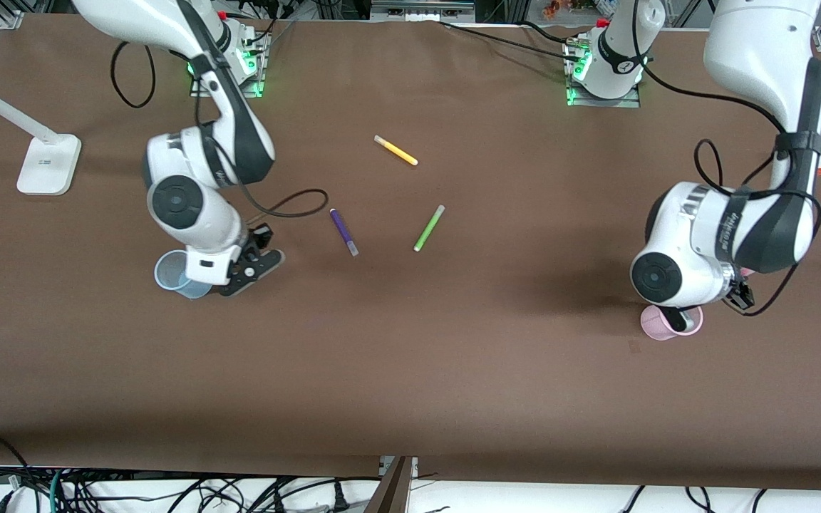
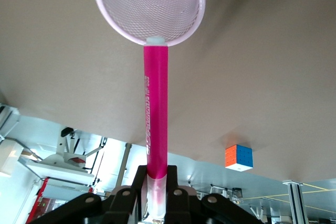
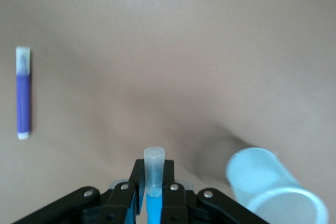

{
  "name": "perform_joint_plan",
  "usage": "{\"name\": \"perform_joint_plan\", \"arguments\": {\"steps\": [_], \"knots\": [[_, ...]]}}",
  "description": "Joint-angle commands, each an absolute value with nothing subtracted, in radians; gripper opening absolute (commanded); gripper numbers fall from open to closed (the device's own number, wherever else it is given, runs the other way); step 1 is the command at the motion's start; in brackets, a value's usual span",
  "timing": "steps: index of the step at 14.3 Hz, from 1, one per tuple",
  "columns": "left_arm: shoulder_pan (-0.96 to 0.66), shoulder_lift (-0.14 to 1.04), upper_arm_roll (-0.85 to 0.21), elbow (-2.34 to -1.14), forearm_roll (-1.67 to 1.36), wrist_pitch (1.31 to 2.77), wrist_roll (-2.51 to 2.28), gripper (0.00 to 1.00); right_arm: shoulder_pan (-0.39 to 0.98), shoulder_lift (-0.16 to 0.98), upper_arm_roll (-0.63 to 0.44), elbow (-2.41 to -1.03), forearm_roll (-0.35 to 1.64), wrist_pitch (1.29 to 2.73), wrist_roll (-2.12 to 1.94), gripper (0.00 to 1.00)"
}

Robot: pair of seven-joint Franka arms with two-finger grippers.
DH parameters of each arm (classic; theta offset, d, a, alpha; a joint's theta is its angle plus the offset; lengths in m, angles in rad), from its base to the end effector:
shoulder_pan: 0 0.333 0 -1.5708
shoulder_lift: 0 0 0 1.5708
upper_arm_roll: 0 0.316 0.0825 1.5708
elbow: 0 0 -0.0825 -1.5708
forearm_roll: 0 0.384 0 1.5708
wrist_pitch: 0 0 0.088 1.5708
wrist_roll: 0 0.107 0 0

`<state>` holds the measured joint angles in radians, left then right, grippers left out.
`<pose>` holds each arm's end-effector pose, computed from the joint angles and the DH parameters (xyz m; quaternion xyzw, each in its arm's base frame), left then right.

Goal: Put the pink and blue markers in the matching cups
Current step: 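Carry the blue marker to the blue cup while the left carries pink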

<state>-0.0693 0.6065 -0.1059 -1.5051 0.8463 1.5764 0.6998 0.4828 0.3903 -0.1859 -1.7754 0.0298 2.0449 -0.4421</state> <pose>0.6634 -0.0252 0.3095 -0.7620 0.4768 0.3268 0.2919 0.6044 0.1958 0.3339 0.9317 0.3579 -0.0584 0.0185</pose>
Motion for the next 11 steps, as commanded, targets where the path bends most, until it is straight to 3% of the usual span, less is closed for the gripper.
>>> {"name": "perform_joint_plan", "arguments": {"steps": [1, 5, 11], "knots": [[-0.084, 0.653, -0.114, -1.462, 0.885, 1.578, 0.704, 0.00, 0.477, 0.350, -0.242, -1.766, 0.119, 1.994, -0.705, 0.03], [-0.089, 0.673, -0.114, -1.460, 0.893, 1.605, 0.699, 0.00, 0.476, 0.354, -0.386, -1.769, 0.358, 1.965, -1.139, 0.03], [-0.084, 0.689, -0.098, -1.459, 0.896, 1.683, 0.699, 0.00, 0.310, 0.397, -0.400, -1.772, 0.671, 1.873, -1.605, 0.03]]}}
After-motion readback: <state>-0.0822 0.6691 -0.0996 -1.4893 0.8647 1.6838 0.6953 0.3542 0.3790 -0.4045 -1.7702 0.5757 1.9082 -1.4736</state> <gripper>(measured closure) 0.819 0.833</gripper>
